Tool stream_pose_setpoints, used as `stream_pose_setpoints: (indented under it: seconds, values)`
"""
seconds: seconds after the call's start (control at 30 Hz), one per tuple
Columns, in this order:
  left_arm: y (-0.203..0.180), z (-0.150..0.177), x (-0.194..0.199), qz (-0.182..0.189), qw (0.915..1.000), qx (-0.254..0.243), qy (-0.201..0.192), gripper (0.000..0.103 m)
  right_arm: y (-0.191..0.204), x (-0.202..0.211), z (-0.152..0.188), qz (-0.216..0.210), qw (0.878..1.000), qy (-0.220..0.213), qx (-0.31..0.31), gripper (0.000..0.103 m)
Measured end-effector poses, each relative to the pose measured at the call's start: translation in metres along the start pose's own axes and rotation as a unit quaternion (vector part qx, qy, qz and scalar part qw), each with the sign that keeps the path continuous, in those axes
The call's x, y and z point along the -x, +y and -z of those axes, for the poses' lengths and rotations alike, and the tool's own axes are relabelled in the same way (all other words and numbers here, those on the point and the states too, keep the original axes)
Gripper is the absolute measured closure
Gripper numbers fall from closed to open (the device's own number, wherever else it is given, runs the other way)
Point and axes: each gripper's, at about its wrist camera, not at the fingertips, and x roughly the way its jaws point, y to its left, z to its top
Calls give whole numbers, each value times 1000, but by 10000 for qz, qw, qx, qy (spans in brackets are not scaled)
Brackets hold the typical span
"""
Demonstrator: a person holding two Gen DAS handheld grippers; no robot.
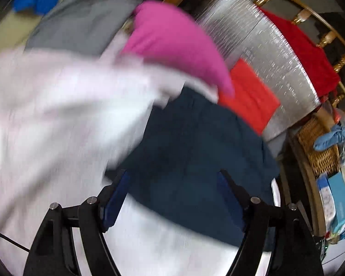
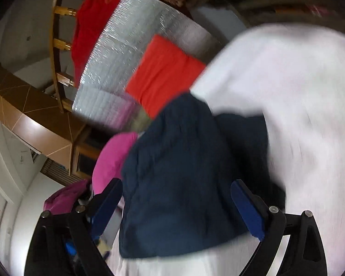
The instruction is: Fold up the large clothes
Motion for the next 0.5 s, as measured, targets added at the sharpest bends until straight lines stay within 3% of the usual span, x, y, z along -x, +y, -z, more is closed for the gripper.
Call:
stream_pose_setpoints:
  seconds: [0.17,0.3,0.5]
  values:
    - [26,17,-7,-195,9983,428,350,25,-21,0,47,-12,9978,355,-561,6]
    - [45,10,-15,-361,9958,810,224,25,-37,-11,54,89,9958,431,-809,6]
    - [53,-7,-48,-71,9926,1162,351,24,-55,-45,43,148,9934,371,-1072,6]
